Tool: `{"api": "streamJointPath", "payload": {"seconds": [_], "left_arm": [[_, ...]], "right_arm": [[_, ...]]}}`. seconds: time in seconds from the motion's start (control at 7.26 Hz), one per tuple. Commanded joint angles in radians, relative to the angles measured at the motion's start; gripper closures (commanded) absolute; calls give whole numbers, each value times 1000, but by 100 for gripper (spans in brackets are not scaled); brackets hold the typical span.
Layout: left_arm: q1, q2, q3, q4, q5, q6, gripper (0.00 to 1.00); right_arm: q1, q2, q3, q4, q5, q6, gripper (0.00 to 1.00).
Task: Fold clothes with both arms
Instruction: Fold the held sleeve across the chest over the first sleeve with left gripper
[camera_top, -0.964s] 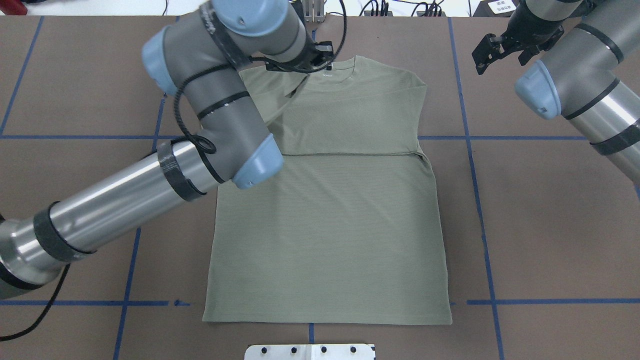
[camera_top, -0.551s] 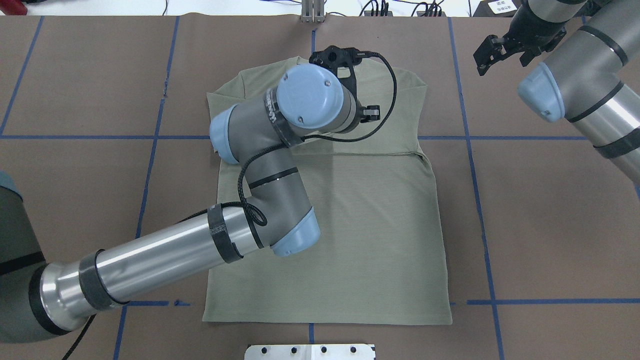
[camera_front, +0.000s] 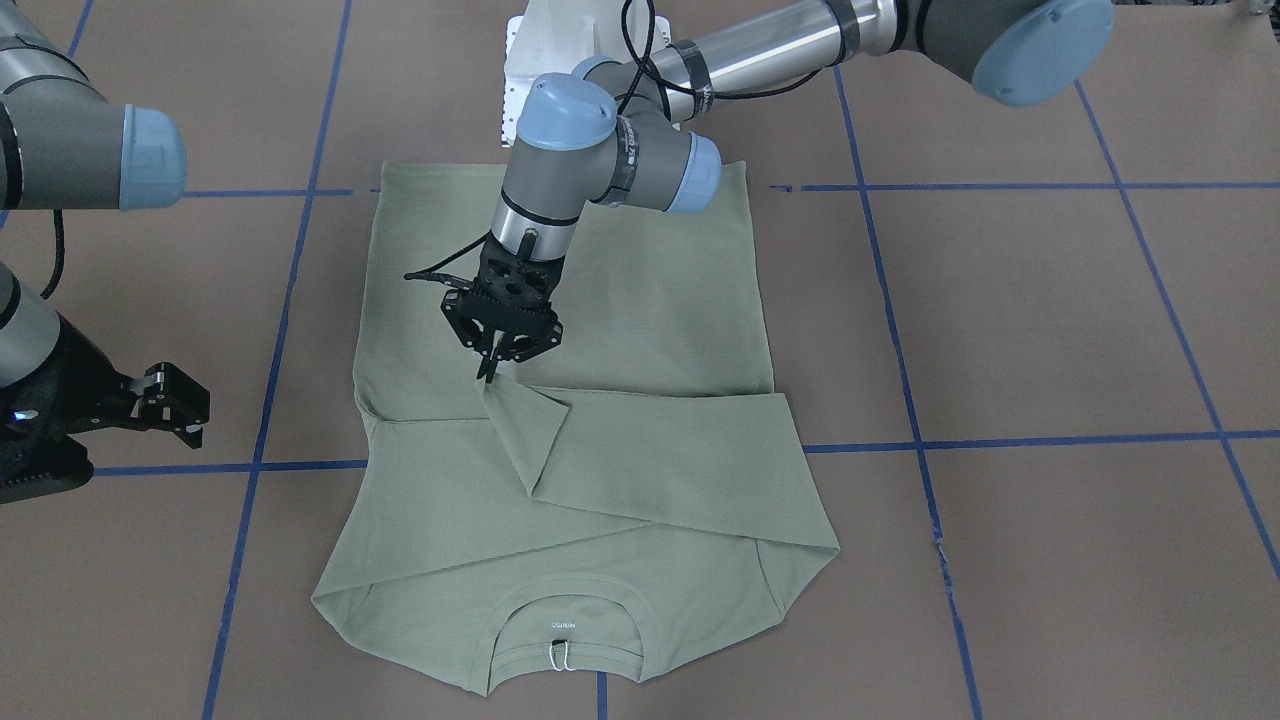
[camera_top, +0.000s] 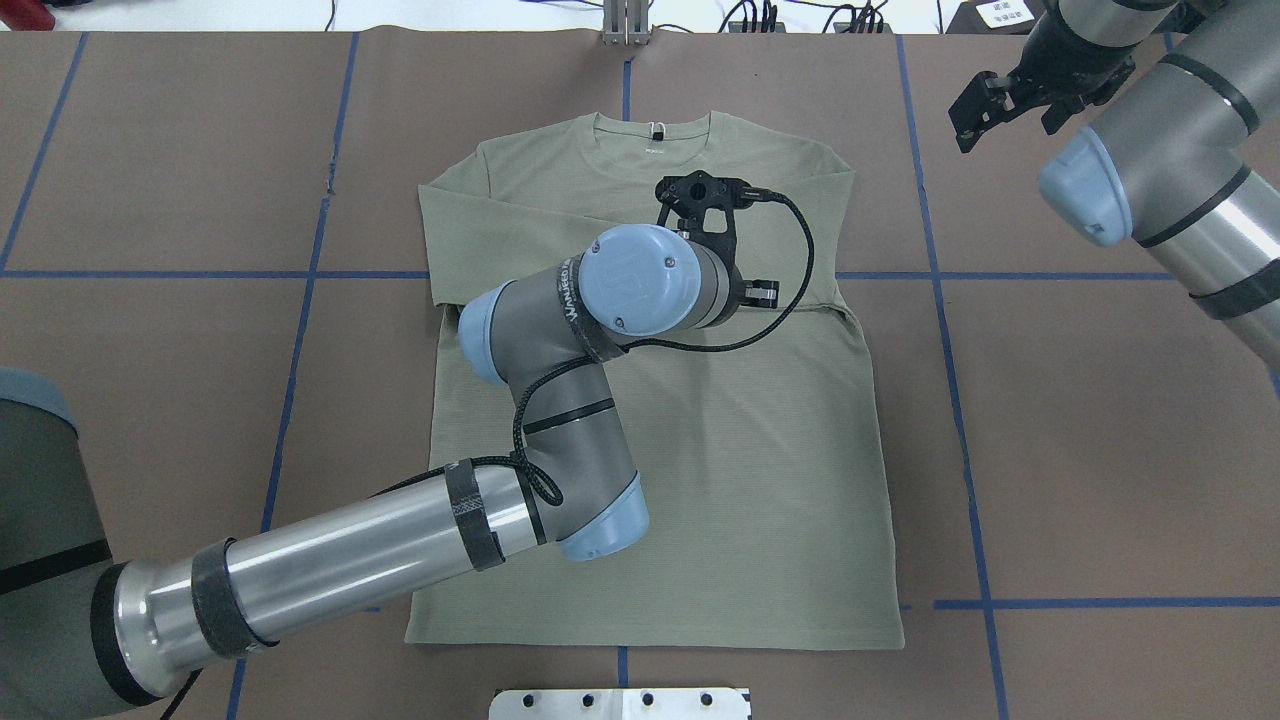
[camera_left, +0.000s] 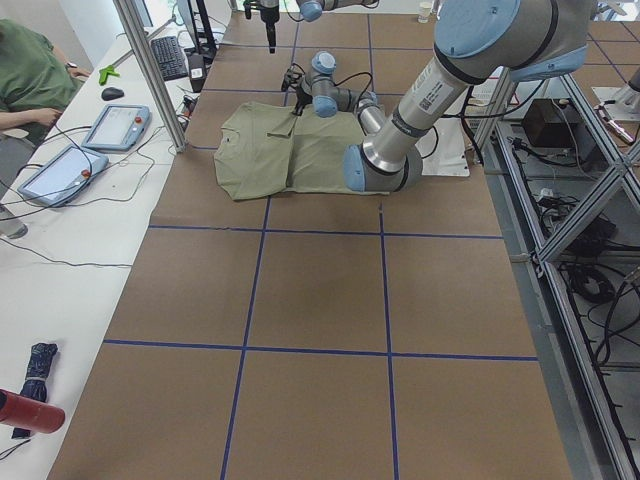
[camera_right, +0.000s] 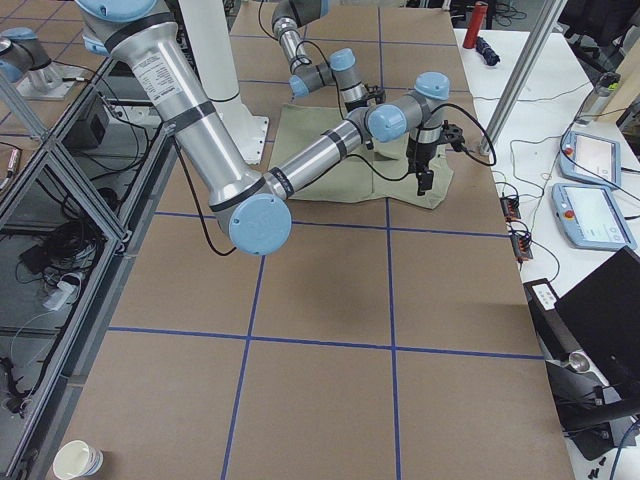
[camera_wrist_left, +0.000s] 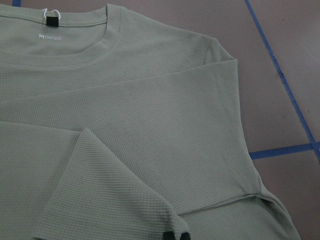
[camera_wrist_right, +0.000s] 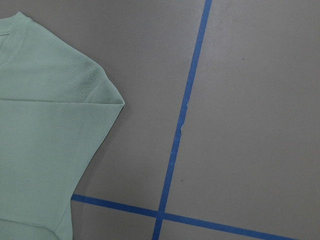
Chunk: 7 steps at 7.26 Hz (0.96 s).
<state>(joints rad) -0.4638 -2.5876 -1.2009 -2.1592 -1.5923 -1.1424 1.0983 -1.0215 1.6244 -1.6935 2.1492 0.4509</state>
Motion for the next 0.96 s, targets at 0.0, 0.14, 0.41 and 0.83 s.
{"api": "streamJointPath", "payload": {"seconds": [0.0,0.14,0.41,0.83], "left_arm": [[5,-38,27,-21,-3,6,100],[8,-42,33,-21,-5,7,100],[10,-39,27,-40,-11,7,34],[-19,59,-70,-63,-184,54,0]], "right_arm": [[0,0,0,0,0,0,0],[0,0,0,0,0,0,0],[0,0,0,0,0,0,0],[-3,3,0,2,3,0,0]]}}
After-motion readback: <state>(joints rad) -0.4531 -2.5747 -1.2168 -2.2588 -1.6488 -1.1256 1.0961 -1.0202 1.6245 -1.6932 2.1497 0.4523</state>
